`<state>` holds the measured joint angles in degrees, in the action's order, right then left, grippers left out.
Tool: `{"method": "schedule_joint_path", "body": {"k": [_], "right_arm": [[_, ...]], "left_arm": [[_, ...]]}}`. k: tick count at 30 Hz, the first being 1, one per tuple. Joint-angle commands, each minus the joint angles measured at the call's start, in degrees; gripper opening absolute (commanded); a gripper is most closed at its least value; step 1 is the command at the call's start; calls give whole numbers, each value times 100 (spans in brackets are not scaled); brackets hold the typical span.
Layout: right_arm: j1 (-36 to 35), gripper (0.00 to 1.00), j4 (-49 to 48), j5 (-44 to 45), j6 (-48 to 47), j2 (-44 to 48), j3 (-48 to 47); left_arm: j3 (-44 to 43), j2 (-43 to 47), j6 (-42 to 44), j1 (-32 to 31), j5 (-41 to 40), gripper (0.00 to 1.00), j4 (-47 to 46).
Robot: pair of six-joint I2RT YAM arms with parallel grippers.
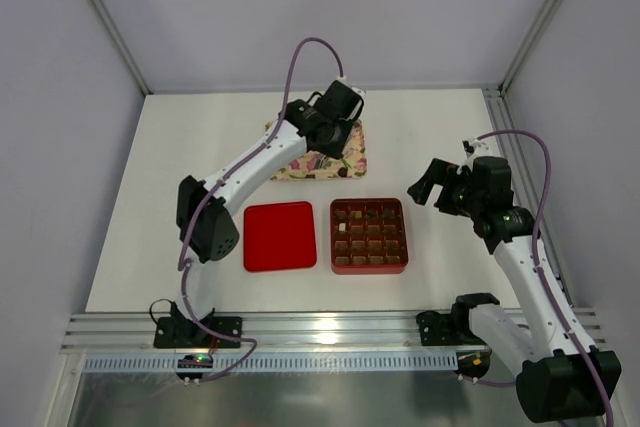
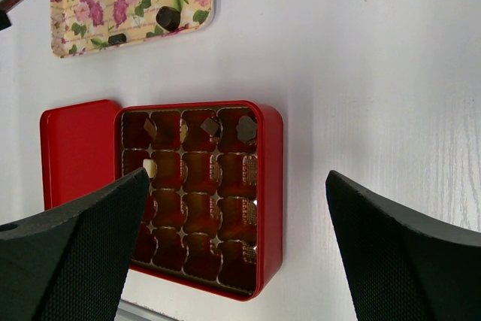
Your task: Pack the chocolate
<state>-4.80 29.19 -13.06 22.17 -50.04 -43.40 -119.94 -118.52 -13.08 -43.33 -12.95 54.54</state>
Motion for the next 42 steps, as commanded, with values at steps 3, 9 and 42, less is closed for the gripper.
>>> {"method": "schedule_joint_path", "body": {"k": [3,9,42], "right_arm": [[5,100,-212,-4,-29,-58,-99],[-4,100,-282,5,-20,-102,-73],[5,100,-256,58,15,-58,-29]], "left_arm": [[804,1233,-212,-123,302,23,-190],[1859,2182,-379,-421,398,23,-295],[3996,3371,-1416,-2021,416,27,-699]]}}
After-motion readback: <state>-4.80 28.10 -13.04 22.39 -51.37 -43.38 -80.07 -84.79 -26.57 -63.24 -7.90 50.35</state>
